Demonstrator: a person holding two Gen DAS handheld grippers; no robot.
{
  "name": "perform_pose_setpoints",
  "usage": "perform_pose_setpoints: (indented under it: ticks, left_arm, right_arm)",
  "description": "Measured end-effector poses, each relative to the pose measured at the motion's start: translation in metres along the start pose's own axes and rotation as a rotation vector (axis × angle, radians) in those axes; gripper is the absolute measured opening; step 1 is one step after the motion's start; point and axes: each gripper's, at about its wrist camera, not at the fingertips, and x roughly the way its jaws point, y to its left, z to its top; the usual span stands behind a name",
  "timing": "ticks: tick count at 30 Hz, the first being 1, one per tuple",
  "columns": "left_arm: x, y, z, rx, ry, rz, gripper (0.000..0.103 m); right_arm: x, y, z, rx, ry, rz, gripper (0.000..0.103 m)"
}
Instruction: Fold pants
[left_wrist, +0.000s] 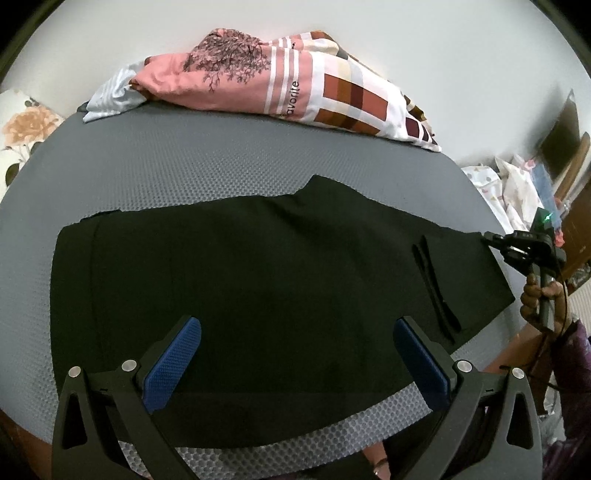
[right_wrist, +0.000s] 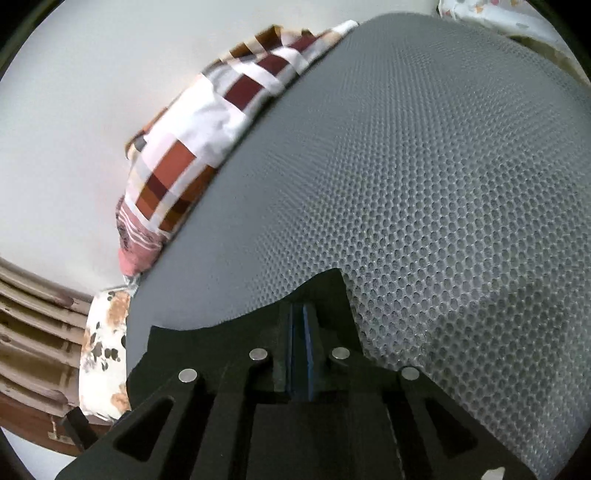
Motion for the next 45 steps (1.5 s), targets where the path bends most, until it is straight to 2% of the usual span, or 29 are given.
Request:
perform_pose_setpoints:
  ticks: [2,4,6,9,10,12,15,17,19,22,24,26,28,31,32,33,37,38,39,40,43,45]
  left_arm:
    - [0.001,0.000,0.000,-0.005,0.005,-0.002,0.103]
    - [0.001,0.001,0.001,-0.009,0.007,-0.002,0.103]
    - [-0.003,0.003,0.003,-0.017,-0.007,0.005,0.103]
    - [-0.017,0.011,0.010,-0.037,-0.037,0.012,0.103]
    - [-0.026,0.018,0.014,-0.060,-0.046,0.007,0.103]
    - [-0.043,0.036,0.020,-0.113,-0.049,-0.015,0.103]
    - [-0.066,0.074,0.024,-0.175,-0.060,-0.014,0.103]
    - [-0.077,0.104,0.021,-0.202,-0.060,0.015,0.103]
    - [-0.078,0.132,0.017,-0.226,-0.038,0.011,0.103]
    - [-0.067,0.158,0.008,-0.254,-0.004,-0.021,0.103]
    - [-0.056,0.164,0.005,-0.257,0.011,-0.083,0.103]
    - [-0.043,0.167,0.004,-0.257,0.029,-0.096,0.103]
    - [-0.030,0.172,0.004,-0.250,0.050,-0.104,0.103]
    - [-0.011,0.179,0.002,-0.270,0.120,-0.189,0.102]
    - [-0.005,0.180,0.002,-0.264,0.143,-0.189,0.100]
    - [-0.007,0.177,0.004,-0.230,0.122,-0.179,0.100]
    - [0.003,0.171,0.006,-0.169,0.152,-0.158,0.098]
    - [0.004,0.168,0.006,-0.153,0.150,-0.143,0.085]
    - [0.005,0.164,0.005,-0.126,0.150,-0.131,0.040]
    - [0.008,0.162,0.004,-0.109,0.163,-0.091,0.035]
    - [0.008,0.167,0.004,-0.140,0.151,-0.119,0.033]
    - [0.000,0.164,0.005,-0.161,0.138,-0.116,0.026]
  right_arm:
    - [0.003,-0.007,0.001,0.020,-0.002,-0.003,0.008]
    - [0.014,-0.021,0.002,0.071,0.027,0.004,0.000]
    - [0.015,-0.030,0.005,0.134,0.035,0.056,0.000]
    - [0.009,-0.024,0.002,0.135,0.016,0.054,0.000]
    - [0.002,-0.020,0.000,0.125,-0.010,0.061,0.010]
    - [-0.012,-0.007,-0.008,0.101,-0.060,0.089,0.011]
    - [-0.022,0.020,-0.029,0.047,-0.080,0.191,0.013]
    - [-0.019,0.039,-0.044,-0.002,-0.063,0.213,0.019]
    - [-0.006,0.061,-0.068,-0.051,-0.018,0.222,0.032]
    - [0.017,0.077,-0.099,-0.046,0.076,0.252,0.032]
    - [0.039,0.088,-0.119,-0.039,0.151,0.256,0.032]
    - [0.052,0.099,-0.133,-0.048,0.192,0.252,0.032]
    - [0.059,0.109,-0.145,-0.055,0.221,0.256,0.032]
    - [0.063,0.125,-0.152,-0.081,0.245,0.259,0.034]
    - [0.062,0.128,-0.153,-0.087,0.247,0.261,0.036]
    - [0.062,0.131,-0.153,-0.087,0.248,0.264,0.041]
    - [0.063,0.132,-0.154,-0.037,0.255,0.301,0.052]
    - [0.065,0.132,-0.155,-0.013,0.260,0.313,0.054]
    - [0.064,0.130,-0.156,0.003,0.263,0.321,0.055]
    - [0.065,0.129,-0.157,0.015,0.266,0.327,0.056]
    - [0.067,0.130,-0.161,0.007,0.276,0.310,0.057]
    - [0.068,0.133,-0.164,-0.009,0.287,0.300,0.057]
